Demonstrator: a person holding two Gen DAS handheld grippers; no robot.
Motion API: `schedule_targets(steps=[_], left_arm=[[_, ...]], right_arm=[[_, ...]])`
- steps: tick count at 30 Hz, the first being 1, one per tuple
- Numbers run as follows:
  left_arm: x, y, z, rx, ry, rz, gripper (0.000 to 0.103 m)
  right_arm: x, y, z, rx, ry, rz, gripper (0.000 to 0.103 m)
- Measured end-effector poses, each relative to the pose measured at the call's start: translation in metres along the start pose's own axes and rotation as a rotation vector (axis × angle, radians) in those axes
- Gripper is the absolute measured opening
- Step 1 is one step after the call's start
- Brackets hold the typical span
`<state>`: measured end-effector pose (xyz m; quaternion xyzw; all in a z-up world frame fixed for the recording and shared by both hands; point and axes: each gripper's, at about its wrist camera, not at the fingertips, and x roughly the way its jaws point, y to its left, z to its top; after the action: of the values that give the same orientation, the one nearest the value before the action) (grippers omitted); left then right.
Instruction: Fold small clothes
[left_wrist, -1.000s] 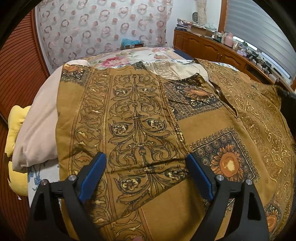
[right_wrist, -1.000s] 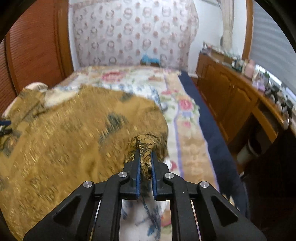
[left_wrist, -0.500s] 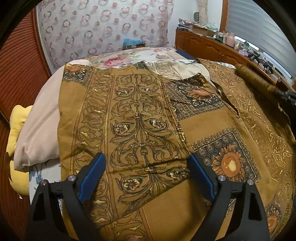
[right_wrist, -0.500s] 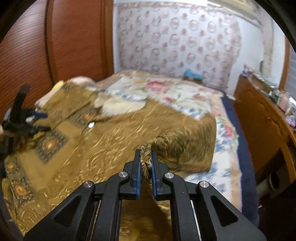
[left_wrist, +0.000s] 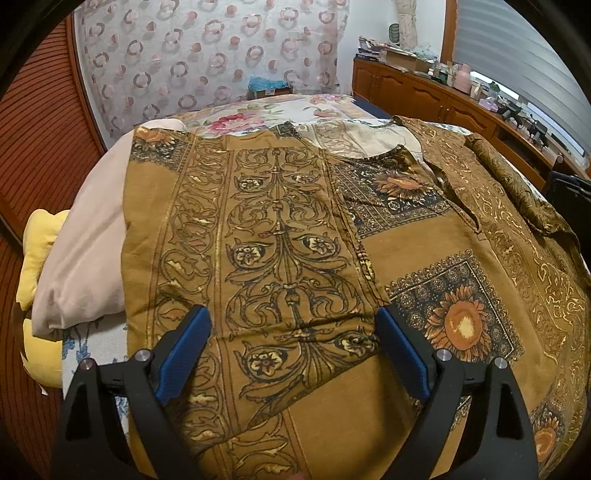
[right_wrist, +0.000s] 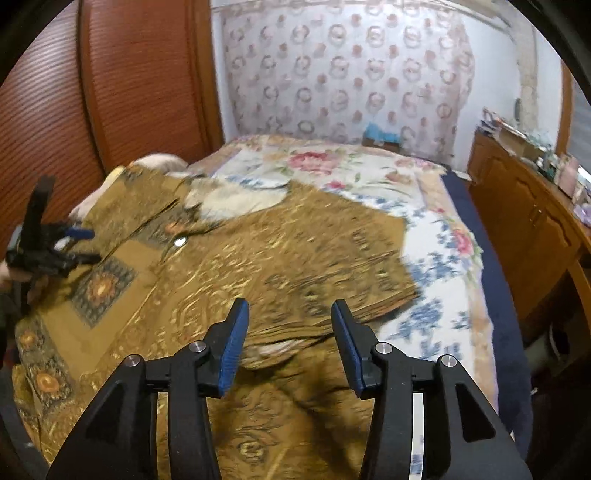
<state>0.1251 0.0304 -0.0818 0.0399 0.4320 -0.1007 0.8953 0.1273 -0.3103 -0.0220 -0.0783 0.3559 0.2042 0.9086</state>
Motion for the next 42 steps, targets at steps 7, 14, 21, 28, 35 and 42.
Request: schedule_targets(steps=[7, 14, 21, 28, 35, 42], left_arm=[[-0.021, 0.004, -0.005, -0.040, -0.073, -0.001, 0.092], [-0.045, 0.001, 0.002, -0.053, -0.140, -0.006, 0.092], [-0.057, -0.002, 0.006, -0.043, -0.170, 0.008, 0.092], [-0.064, 0.002, 0.008, -0.054, -0.194, 0.017, 0.092], [-0.062, 0.013, 0.018, -0.064, -0.215, 0.018, 0.092], [-0.057, 0.032, 0.031, -0.083, -0.235, 0.035, 0.092]], right_arm=[[0.039, -0.051, 0.001, 0.112, 0.098, -0.067, 0.047], [0.067, -0.074, 0.007, 0.201, 0.161, -0.039, 0.047], [0.063, -0.055, 0.023, 0.105, 0.130, -0.102, 0.010], [0.041, -0.028, 0.050, 0.044, 0.019, -0.019, 0.002], [0.055, 0.007, 0.079, 0.021, 0.014, 0.128, 0.002], [0.067, 0.015, 0.095, -0.020, 0.012, 0.136, 0.043]])
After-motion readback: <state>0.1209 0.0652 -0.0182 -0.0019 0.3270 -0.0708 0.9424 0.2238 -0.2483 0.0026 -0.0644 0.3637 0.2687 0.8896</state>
